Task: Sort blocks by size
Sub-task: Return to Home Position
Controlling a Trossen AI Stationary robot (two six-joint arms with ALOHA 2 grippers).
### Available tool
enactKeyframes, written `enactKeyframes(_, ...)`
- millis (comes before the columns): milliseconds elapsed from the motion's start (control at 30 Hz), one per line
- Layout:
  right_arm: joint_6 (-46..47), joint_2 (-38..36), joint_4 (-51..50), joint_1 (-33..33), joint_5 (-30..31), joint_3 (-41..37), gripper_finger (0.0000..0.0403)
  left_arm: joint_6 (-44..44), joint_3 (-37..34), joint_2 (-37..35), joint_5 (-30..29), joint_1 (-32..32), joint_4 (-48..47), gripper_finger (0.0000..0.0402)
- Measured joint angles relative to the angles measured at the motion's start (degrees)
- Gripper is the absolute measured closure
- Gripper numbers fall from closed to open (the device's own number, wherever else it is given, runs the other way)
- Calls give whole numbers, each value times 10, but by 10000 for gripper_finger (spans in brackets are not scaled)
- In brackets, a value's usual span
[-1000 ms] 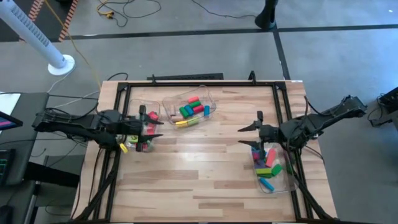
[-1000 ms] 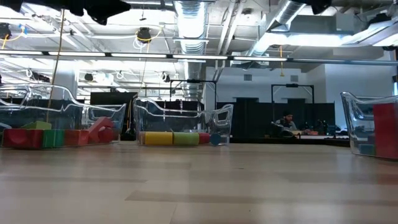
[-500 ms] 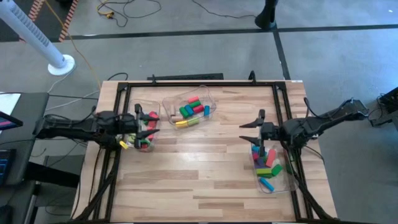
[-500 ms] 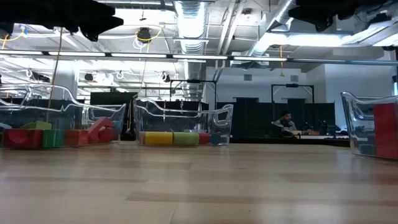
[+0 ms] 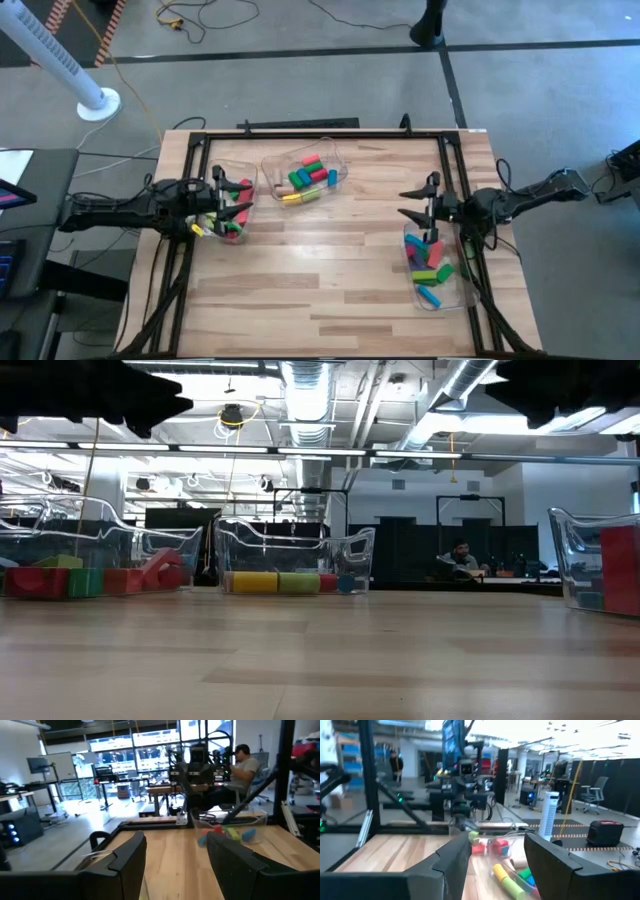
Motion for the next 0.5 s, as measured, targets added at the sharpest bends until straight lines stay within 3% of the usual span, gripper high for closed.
enactKeyframes(233,7,-68,25,-23,0,-62,184,-19,-45,-25,11,35,40,200)
enactKeyframes(500,10,-144,27,-31,0,-107,184,-38,-64,-77,22,73,-8,200)
